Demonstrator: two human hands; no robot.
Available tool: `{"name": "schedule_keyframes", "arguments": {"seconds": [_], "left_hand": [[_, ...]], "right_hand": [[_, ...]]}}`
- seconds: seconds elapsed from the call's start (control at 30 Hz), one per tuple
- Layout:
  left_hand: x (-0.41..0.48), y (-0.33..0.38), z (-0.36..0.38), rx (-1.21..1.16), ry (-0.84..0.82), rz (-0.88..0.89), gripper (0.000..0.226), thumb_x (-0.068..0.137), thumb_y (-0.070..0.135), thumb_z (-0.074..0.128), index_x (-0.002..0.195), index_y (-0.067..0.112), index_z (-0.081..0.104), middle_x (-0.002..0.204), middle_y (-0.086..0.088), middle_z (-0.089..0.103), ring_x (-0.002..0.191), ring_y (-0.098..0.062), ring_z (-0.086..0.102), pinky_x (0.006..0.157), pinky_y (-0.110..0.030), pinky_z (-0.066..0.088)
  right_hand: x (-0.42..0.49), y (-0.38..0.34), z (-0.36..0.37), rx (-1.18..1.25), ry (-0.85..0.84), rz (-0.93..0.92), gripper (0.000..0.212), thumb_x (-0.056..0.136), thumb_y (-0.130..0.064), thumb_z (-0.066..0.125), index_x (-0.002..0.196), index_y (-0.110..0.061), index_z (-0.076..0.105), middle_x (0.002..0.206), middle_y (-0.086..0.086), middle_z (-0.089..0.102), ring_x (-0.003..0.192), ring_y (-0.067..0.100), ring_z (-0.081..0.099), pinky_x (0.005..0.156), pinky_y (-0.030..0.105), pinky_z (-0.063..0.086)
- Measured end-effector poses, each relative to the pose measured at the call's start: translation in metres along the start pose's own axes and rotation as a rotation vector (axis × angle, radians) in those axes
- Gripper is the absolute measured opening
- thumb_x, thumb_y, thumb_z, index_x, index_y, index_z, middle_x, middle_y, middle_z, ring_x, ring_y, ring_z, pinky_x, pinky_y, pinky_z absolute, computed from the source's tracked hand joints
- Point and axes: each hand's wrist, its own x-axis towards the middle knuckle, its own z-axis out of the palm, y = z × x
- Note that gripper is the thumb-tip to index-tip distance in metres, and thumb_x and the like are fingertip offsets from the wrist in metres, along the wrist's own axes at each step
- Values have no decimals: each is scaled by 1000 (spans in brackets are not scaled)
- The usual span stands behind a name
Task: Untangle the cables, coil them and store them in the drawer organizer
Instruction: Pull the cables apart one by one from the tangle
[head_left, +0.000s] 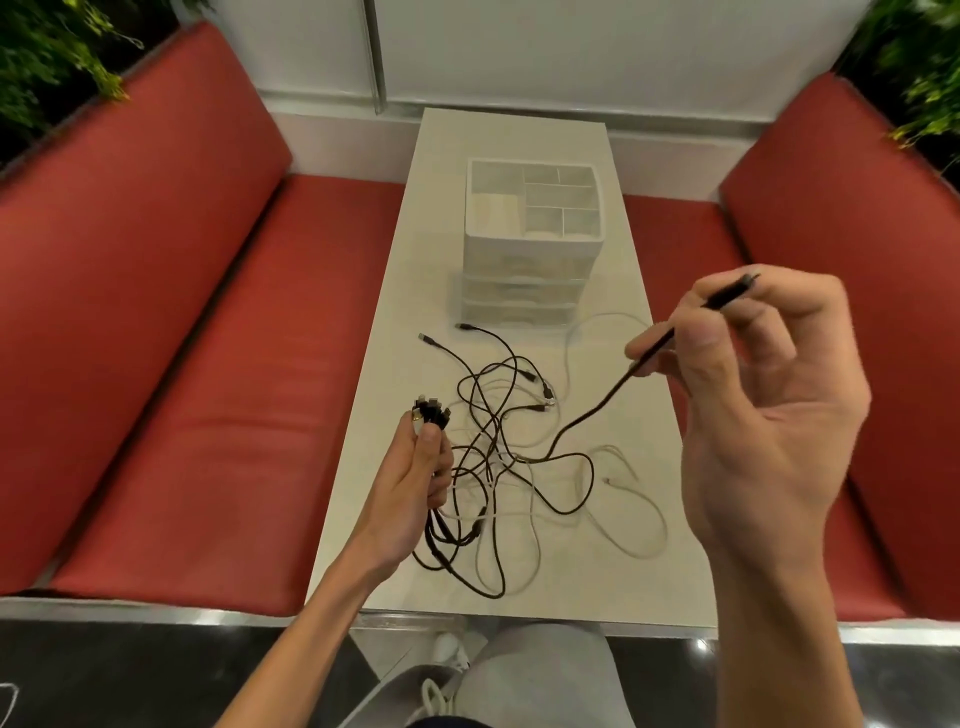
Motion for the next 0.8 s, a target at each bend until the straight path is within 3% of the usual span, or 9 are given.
{"name": "schedule_keyframes", "arguments": {"seconds": [0.1,0.2,0.37,0.43,0.5,0.57,0.67,0.73,0.8], "left_hand": [[1,3,-2,-9,15,6,38,112,46,35,92,14,36,74,5,31,60,-9,25,51,-20,29],[3,7,-2,-7,20,49,41,111,50,37,87,17,35,73,4,32,59,-10,26,51,-19,31],[1,15,6,-48,18,75,38,107,55,40,97,19,45,74,5,44,64,-11,40,57,-25,38],[0,16,10,-38,20,89,46,107,59,41,111,15,51,88,-6,61,81,-17,58,70,-32,50],[-2,15,12,3,31,93,44,109,52,36,127,17,54,108,3,71,107,-10,67,91,-27,54],[-3,15,12,66,23,85,51,108,53,34,141,17,50,120,16,69,127,-4,62,107,-24,48],[-2,15,9,111,7,68,69,101,65,34,153,21,41,140,14,63,140,-1,51,119,-23,38],[0,17,8,122,-10,71,59,101,64,33,148,30,41,130,20,67,131,0,59,112,-21,44],[-1,20,11,122,-26,70,40,100,66,34,126,38,46,96,18,69,93,-3,67,87,-23,55]], "right_hand": [[1,-4,5,40,-32,11,15,101,-20,71,110,-19,60,102,14,62,75,32,67,70,45,56],[-7,11,17,39,-130,176,13,96,-19,74,106,-20,66,97,-3,70,74,28,71,66,37,57],[-46,59,41,-183,-359,419,13,98,-24,80,106,-30,72,102,-7,77,98,20,75,86,45,62],[-57,70,48,-209,-368,471,13,98,-24,80,105,-31,72,101,-11,77,100,18,75,87,42,62],[-63,76,54,-204,-364,509,14,97,-20,81,103,-29,73,98,-13,77,98,16,76,85,37,62],[-65,79,57,-216,-361,521,14,97,-18,81,103,-27,73,96,-12,78,95,15,77,82,37,64],[-64,81,57,-284,-352,452,11,97,-19,82,99,-25,74,91,-13,78,92,12,78,82,29,62],[-61,80,57,-310,-346,408,12,97,-17,82,93,-24,73,82,-12,77,81,13,77,77,23,59],[-59,78,57,-288,-335,406,17,96,-14,82,89,-25,71,72,-10,74,69,13,74,72,19,56]]}}
